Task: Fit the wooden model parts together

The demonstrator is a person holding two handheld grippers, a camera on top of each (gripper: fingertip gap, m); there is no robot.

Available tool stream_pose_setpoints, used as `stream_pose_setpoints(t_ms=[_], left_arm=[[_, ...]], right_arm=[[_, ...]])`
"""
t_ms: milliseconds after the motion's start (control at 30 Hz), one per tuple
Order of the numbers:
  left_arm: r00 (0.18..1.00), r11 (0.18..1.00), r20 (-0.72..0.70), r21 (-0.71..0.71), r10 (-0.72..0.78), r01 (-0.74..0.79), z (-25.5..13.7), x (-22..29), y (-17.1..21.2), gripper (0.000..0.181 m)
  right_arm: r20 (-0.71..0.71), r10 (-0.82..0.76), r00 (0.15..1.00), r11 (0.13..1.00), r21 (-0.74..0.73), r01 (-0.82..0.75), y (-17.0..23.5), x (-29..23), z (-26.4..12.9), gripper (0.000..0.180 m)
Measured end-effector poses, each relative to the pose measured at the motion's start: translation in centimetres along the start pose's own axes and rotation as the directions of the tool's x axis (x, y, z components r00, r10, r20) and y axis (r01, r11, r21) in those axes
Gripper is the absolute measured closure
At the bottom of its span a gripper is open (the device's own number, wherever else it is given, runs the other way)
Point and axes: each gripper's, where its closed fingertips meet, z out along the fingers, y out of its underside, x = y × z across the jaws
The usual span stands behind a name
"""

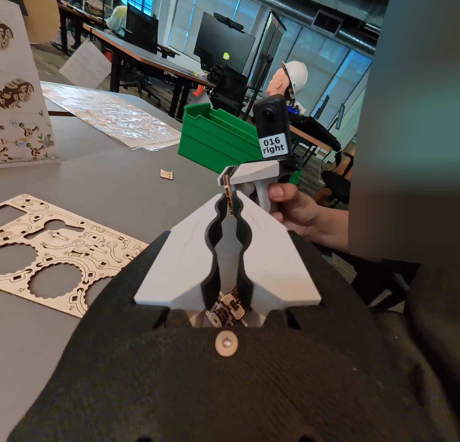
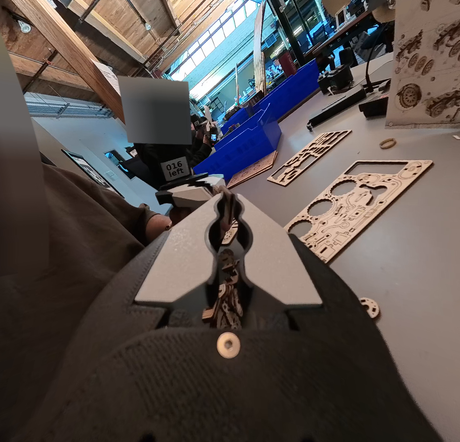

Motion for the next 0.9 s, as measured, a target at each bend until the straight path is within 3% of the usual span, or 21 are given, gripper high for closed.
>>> stream_pose_setpoints(t_ms=[767,900], left_arm=[[0.998,0.998,0.026,-0.01,0.055,-0.054,0.03,-0.23,0.06,0.178],[0.991,0.992,-0.047,0.013,-0.123,0.124,-0.05,-0.64,-0.27,0.18]], right_arm=[[-0.05,-0.053,0.997,0.997,-0.053,0.051,0.19,0.11,-0.01,0.175],[-0.048,-0.069,0.996,0.998,-0.013,0.069,-0.18,0.21,0.14,0.176]])
